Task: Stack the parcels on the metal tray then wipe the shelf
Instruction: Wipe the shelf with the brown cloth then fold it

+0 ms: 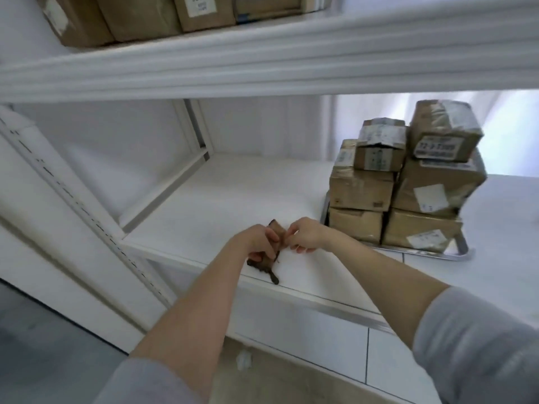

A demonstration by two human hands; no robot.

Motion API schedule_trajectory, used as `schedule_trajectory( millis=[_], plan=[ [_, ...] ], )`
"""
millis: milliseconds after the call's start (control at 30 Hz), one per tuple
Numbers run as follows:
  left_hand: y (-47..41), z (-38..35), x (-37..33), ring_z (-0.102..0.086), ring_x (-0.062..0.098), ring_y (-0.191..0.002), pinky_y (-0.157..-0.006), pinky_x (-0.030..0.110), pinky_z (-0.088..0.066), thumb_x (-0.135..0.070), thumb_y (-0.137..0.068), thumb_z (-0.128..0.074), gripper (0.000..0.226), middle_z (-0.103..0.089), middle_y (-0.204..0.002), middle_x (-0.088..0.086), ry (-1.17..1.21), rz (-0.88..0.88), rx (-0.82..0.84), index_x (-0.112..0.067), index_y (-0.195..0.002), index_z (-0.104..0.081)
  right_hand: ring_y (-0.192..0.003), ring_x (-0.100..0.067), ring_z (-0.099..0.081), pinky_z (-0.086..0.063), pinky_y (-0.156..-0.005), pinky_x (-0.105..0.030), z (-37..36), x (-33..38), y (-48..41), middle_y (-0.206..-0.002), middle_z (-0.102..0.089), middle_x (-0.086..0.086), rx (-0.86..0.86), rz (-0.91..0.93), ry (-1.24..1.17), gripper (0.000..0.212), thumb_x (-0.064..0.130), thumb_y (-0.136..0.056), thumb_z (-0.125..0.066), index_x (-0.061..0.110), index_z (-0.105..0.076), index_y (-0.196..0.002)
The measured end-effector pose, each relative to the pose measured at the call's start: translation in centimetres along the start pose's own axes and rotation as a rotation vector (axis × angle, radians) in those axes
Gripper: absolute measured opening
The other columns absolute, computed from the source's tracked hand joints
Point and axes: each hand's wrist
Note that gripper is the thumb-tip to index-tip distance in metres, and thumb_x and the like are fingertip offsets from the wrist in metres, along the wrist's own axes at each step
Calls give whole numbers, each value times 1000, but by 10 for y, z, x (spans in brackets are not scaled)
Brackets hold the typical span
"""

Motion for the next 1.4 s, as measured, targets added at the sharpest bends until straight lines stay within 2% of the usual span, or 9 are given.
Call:
schedule_trajectory(
  millis=[167,333,500,667,867,1000,1167,1300,1400],
  plan=[
    [24,-73,-61,-53,18,-102,-83,28,-52,1,-81,-67,56,-55,-115,3,-15,-58,100,-20,-132,-55,-54,-14,-48,-35,-44,-20,37,-60,70,-78,-59,-12,55,-39,-37,12,12,-91,-56,6,-66,-86],
    [43,-145,-126,-55,18,-103,-83,31,-54,3,-85,-61,52,-54,-113,0,-29,-140,200,-21,-131,-55,-62,-11,-56,-44,-55,-20,75,-125,143,-78,-64,-1,-88,-125,-54,12,18,-92,-58,12,-68,-90],
    [52,-208,-189,-57,16,-90,-61,19,-50,3,-86,-59,58,-56,-112,4,-85,-208,233,-19,-139,-48,-72,-14,-58,-46,-62,-22,108,-186,203,-88,-63,-4,-171,-212,-63,19,16,-92,-57,7,-64,-107],
    [53,-258,-236,-51,24,-119,-99,36,-47,-4,-83,-62,69,-48,-136,7,-228,-316,213,-23,-145,-37,-77,-17,-61,-49,-66,-24,130,-230,236,-93,-65,-5,-319,-277,-126,22,17,-91,-60,10,-63,-111],
    [38,-289,-276,-53,28,-114,-95,37,-48,-3,-86,-52,54,-55,-124,11,-313,-455,198,-18,-137,-46,-79,-21,-60,-54,-76,-33,156,-253,233,-87,-65,-8,-512,-303,-148,22,15,-86,-60,6,-68,-104],
    [16,-294,-288,-58,32,-108,-81,36,-49,-11,-91,-46,29,-60,-118,14,-443,-551,-107,-8,-117,-59,-90,-19,-64,-55,-83,-32,164,-255,214,-102,-70,-6,-648,-277,-170,24,12,-86,-56,13,-72,-104],
    [1,-279,-280,-58,28,-111,-85,36,-48,-6,-92,-50,36,-47,-131,9,-585,-492,-328,-11,-127,-50,-91,-24,-67,-54,-84,-31,162,-245,189,-112,-67,-16,-594,-268,-328,40,1,-91,-45,2,-56,-129],
    [-2,-273,-277,-62,29,-104,-78,35,-50,-13,-93,-51,21,-63,-114,12,-590,-440,-334,-10,-111,-59,-80,-30,-53,-45,-70,-34,156,-237,169,-73,-52,-13,-487,-313,-291,22,2,-86,-42,9,-52,-69],
    [3,-270,-279,-62,32,-103,-72,35,-47,-16,-94,-52,21,-64,-111,14,-557,-381,-352,-6,-110,-61,-70,-24,-55,-46,-63,-29,156,-234,162,-73,-55,-10,-423,-315,-330,23,2,-89,-39,5,-58,-77]
  ],
)
Point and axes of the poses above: each hand's wrist, its own y-axis away from the middle knuckle, its own z-axis out of the back of the hand, x = y × z
